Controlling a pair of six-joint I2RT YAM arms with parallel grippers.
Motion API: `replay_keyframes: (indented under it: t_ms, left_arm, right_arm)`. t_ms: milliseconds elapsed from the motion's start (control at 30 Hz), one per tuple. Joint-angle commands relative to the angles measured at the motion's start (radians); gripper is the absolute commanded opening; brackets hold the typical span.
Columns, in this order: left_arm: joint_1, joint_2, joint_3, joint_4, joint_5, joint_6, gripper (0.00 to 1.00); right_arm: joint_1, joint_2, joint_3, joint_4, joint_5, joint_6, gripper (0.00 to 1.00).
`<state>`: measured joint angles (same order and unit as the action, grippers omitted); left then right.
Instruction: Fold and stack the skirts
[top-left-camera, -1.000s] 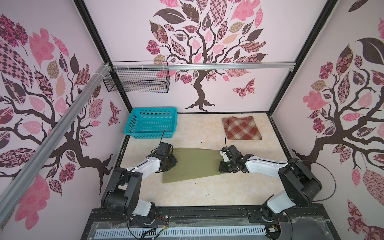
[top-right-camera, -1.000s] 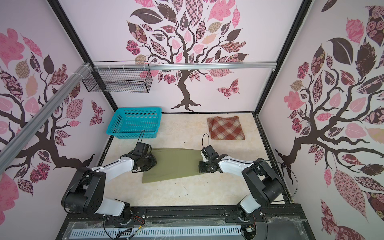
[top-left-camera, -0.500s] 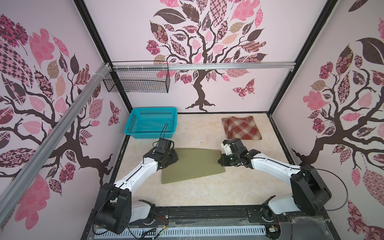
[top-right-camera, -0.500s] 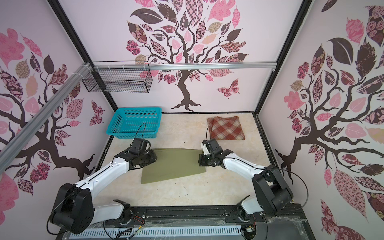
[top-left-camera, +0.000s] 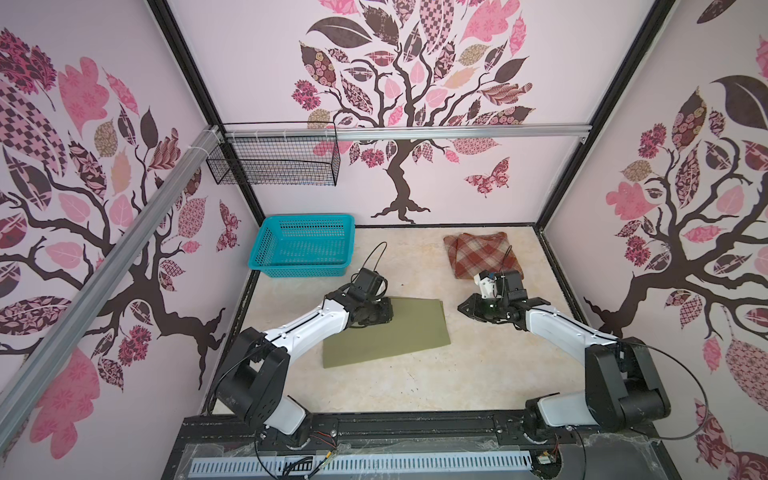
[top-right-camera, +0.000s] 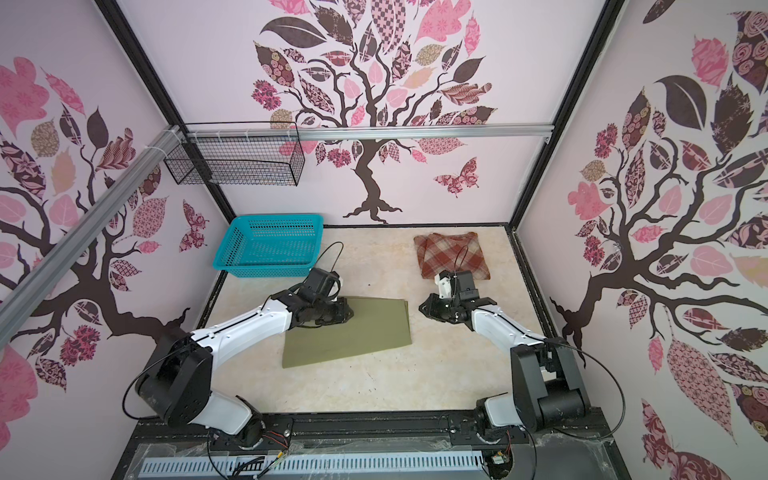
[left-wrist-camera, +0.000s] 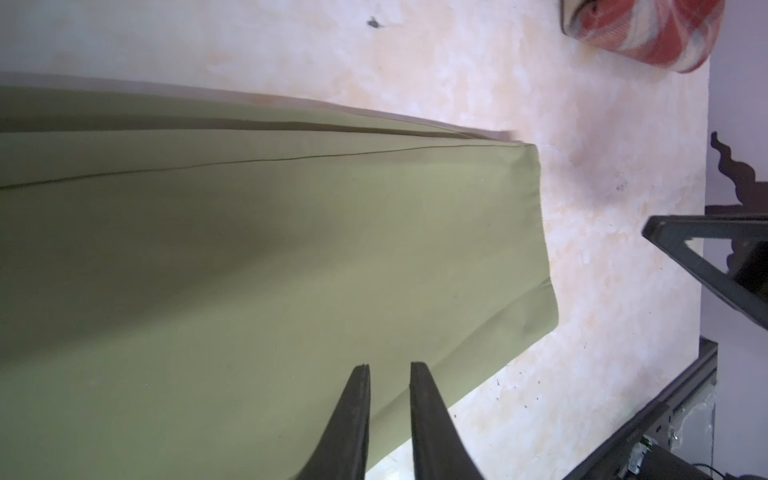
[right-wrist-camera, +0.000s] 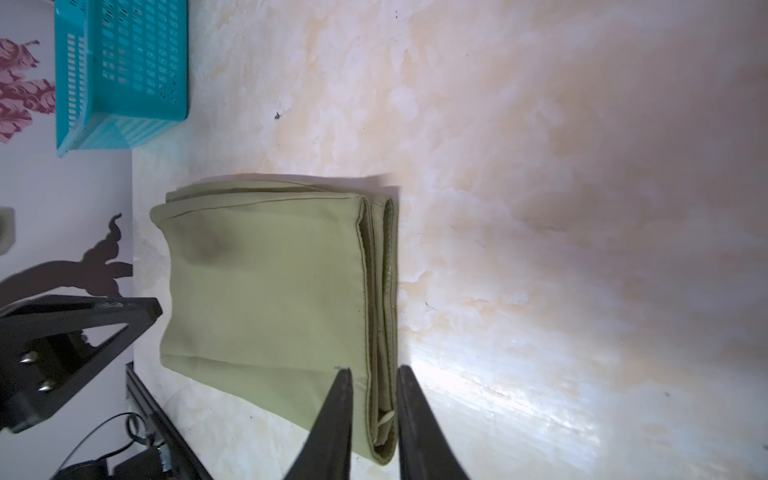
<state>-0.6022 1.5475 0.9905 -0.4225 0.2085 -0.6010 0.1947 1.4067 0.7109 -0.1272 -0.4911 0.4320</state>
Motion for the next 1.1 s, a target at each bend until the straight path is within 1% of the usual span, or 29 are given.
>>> replay_keyframes:
  t_ms: [0, 133, 233, 367, 533, 700, 833, 933, 1067]
  left_arm:
    - [-0.013, 0.036, 0.038, 0.029, 0.038, 0.015, 0.22]
    - [-0.015, 0.071, 0.044, 0.034, 0.064, 0.015, 0.22]
    - [-0.018, 0.094, 0.050, 0.042, 0.086, 0.008, 0.21]
    - [-0.030, 0.120, 0.063, 0.043, 0.099, 0.002, 0.21]
    - [-0.056, 0.174, 0.097, 0.016, 0.115, 0.012, 0.21]
    - [-0.083, 0.225, 0.115, 0.033, 0.140, -0.004, 0.22]
    - [-0.096, 0.272, 0.130, 0.035, 0.149, -0.007, 0.21]
    - [-0.097, 0.293, 0.141, 0.033, 0.150, -0.007, 0.21]
    - [-0.097, 0.321, 0.161, 0.032, 0.155, -0.004, 0.21]
  right_arm:
    - [-0.001, 0.028, -0.021, 0.073, -0.023, 0.020, 0.30]
    - [-0.001, 0.030, -0.050, 0.113, -0.035, 0.033, 0.35]
    - [-0.001, 0.025, -0.087, 0.148, -0.035, 0.042, 0.43]
    - [-0.001, 0.031, -0.125, 0.187, -0.056, 0.045, 0.46]
    - [-0.001, 0.078, -0.140, 0.243, -0.095, 0.048, 0.47]
    - [-0.001, 0.148, -0.139, 0.294, -0.143, 0.059, 0.46]
    - [0.001, 0.174, -0.153, 0.341, -0.179, 0.080, 0.46]
    - [0.020, 0.180, -0.155, 0.346, -0.175, 0.078, 0.47]
    - [0.062, 0.189, -0.149, 0.331, -0.136, 0.073, 0.48]
